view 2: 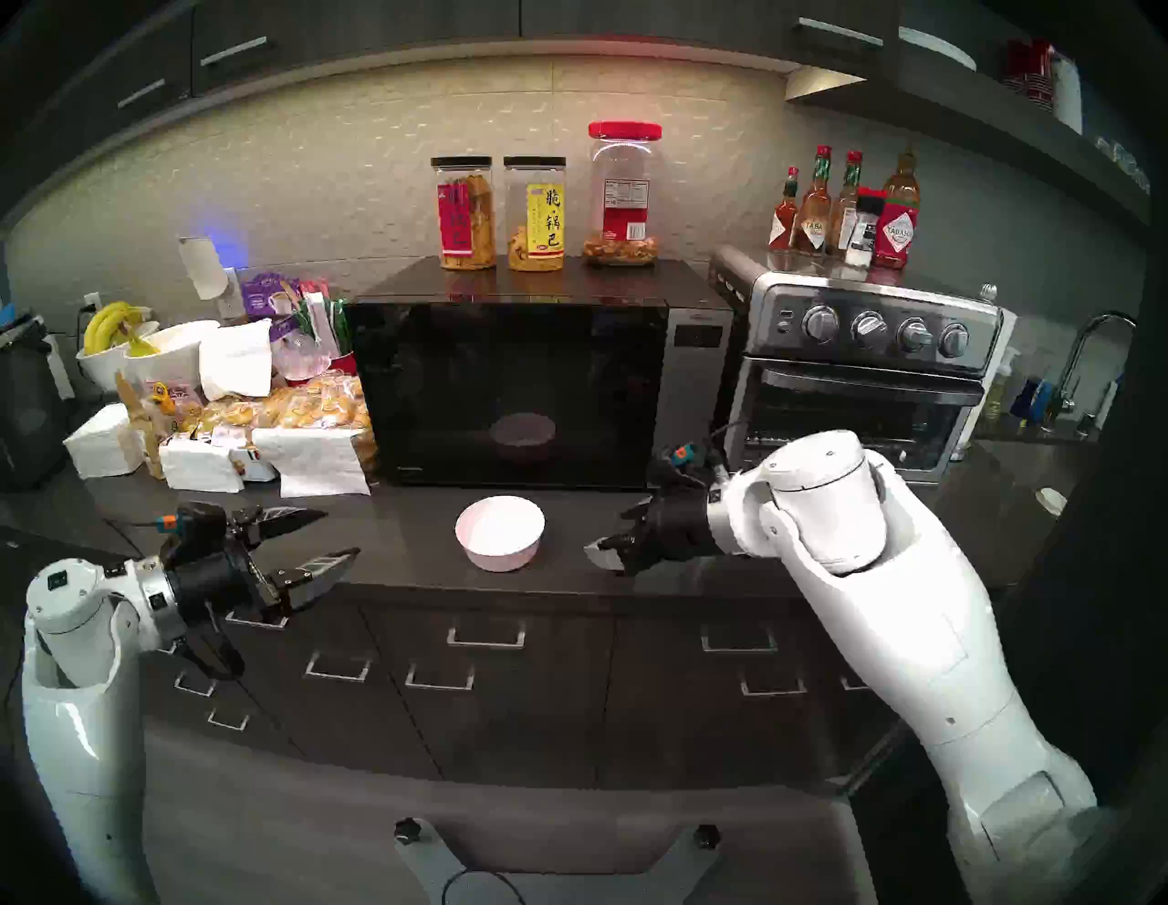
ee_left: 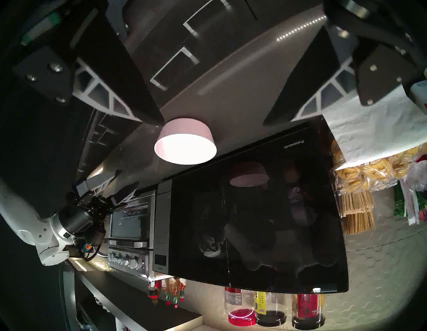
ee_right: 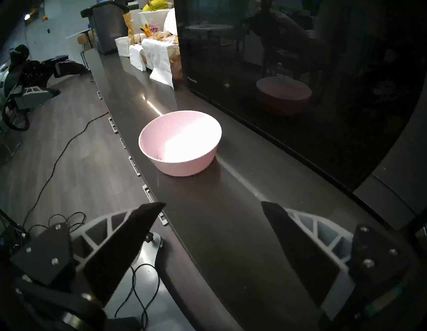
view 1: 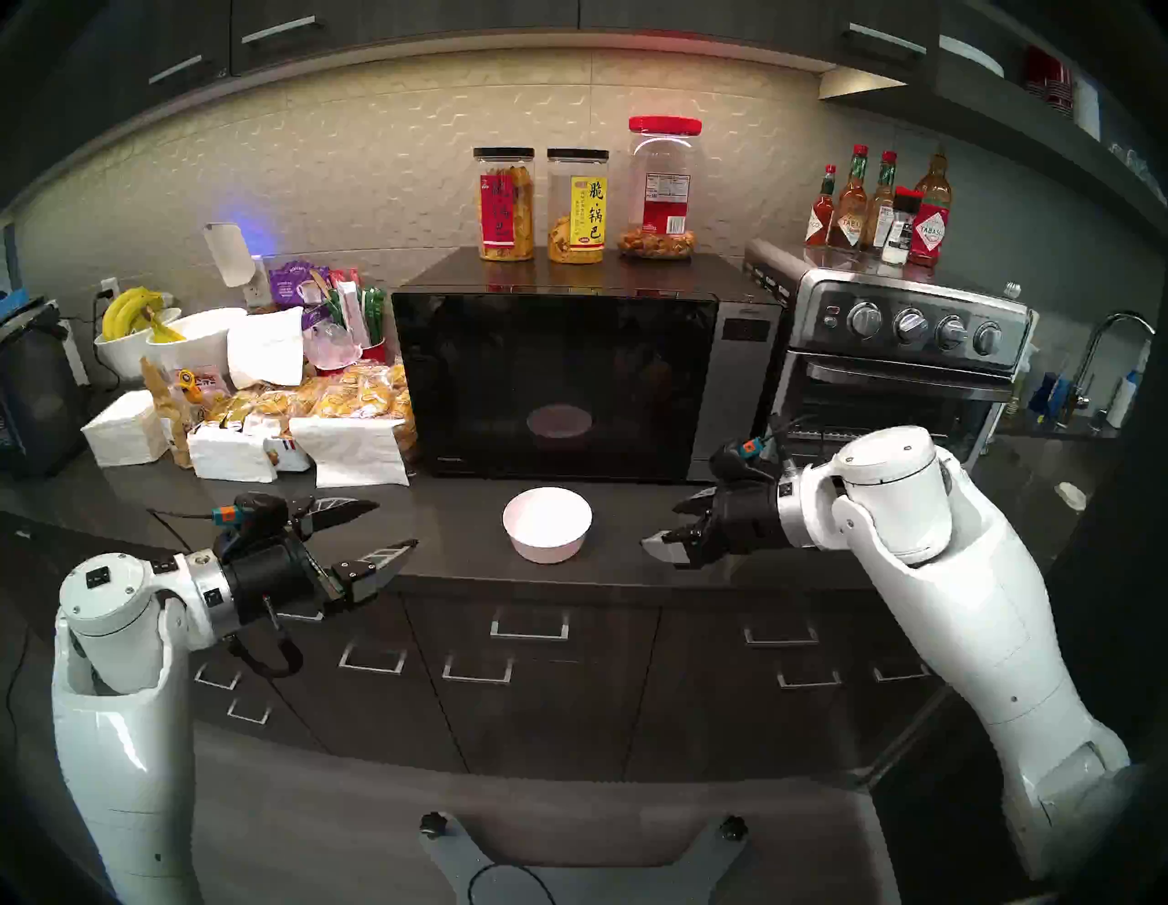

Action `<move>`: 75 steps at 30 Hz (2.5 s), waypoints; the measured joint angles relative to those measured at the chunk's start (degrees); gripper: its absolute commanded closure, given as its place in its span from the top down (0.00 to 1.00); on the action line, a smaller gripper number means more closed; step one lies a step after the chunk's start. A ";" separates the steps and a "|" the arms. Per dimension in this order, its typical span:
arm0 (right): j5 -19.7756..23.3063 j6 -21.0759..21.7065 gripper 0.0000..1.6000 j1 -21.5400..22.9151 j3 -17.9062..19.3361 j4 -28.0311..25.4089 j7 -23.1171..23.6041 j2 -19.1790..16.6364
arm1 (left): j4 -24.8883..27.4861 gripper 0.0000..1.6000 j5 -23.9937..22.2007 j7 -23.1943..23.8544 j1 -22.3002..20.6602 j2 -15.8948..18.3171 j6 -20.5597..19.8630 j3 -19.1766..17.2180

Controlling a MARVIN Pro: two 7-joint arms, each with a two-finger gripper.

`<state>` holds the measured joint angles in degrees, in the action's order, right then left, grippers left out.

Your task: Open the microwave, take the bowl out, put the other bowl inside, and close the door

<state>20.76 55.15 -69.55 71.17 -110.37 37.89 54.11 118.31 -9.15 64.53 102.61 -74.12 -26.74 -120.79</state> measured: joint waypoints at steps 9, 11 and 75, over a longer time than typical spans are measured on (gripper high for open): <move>0.94 0.01 1.00 1.98 -3.61 0.20 -4.01 2.38 | 0.00 1.00 0.00 0.00 0.00 0.00 0.00 0.00; 1.28 0.01 1.00 2.35 -4.36 0.27 -5.00 2.84 | 0.00 1.00 0.00 0.00 0.00 0.00 0.00 0.00; 19.18 0.03 1.00 17.86 -24.02 16.51 -38.48 12.45 | 0.00 1.00 0.01 -0.01 0.00 0.00 0.02 0.00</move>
<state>39.94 55.17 -51.69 47.15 -93.87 -0.59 66.56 118.31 -9.14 64.53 102.61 -74.12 -26.72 -120.80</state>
